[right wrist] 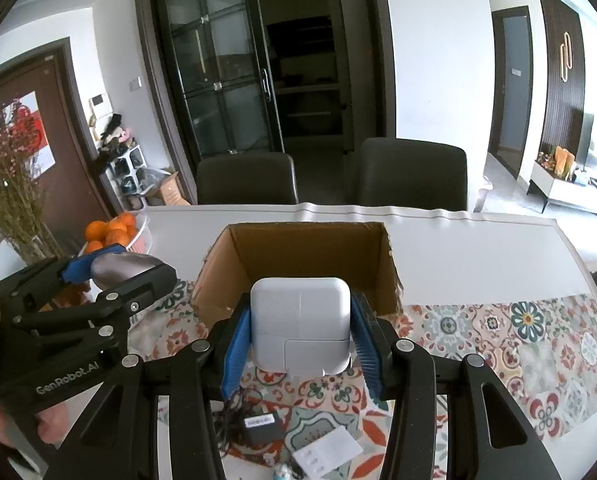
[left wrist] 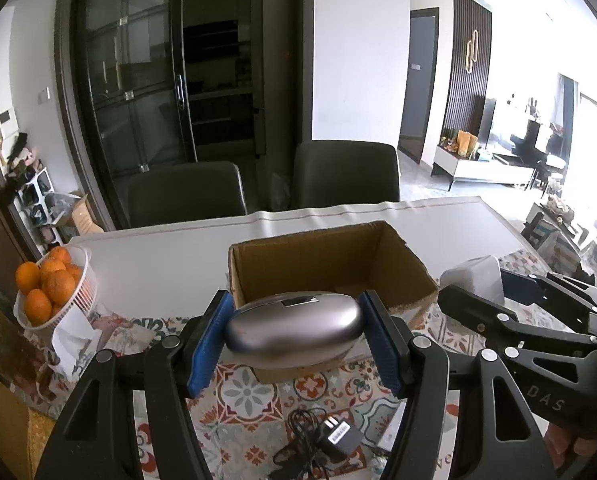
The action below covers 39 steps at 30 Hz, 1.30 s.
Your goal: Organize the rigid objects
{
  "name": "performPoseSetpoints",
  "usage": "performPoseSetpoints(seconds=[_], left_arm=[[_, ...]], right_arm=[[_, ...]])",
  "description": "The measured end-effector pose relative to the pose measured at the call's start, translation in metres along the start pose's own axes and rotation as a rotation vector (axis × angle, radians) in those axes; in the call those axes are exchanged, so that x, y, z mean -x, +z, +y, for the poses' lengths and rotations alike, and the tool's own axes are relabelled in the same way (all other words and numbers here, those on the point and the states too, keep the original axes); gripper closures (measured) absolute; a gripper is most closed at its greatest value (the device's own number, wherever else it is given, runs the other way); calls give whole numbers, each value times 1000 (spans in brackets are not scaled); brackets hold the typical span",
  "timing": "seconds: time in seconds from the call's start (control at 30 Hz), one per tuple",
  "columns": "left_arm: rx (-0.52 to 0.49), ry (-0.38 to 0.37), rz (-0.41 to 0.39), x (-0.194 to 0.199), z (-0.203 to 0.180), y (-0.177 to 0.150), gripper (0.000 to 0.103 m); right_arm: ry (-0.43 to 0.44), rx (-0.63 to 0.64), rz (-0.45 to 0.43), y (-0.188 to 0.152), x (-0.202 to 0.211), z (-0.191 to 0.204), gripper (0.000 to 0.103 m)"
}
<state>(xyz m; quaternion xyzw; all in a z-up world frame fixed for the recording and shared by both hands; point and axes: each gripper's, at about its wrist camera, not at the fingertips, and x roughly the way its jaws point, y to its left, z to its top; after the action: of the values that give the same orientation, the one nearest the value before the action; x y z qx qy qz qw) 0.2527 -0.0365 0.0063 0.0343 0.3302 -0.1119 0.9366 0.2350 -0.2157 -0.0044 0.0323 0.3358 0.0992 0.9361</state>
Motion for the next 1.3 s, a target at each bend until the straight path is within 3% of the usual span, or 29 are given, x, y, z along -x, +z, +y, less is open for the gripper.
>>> performPoseSetpoints(seconds=[0.27,0.77,1.13,1.3], left_arm=[[-4,3,8,-20,3,16,39],[6,-8,153,-91,12,39,39],[11,0,282,-132,16,32,39],[7,14,288,-133,18,29,38]], right_arm=[[4,2,32,17,-29,-8,56],[-1,-24,154,42,-96,-31,56],[2,-42,262,37,-135,-42,56],[0,-35,280,33,-142,-40,56]])
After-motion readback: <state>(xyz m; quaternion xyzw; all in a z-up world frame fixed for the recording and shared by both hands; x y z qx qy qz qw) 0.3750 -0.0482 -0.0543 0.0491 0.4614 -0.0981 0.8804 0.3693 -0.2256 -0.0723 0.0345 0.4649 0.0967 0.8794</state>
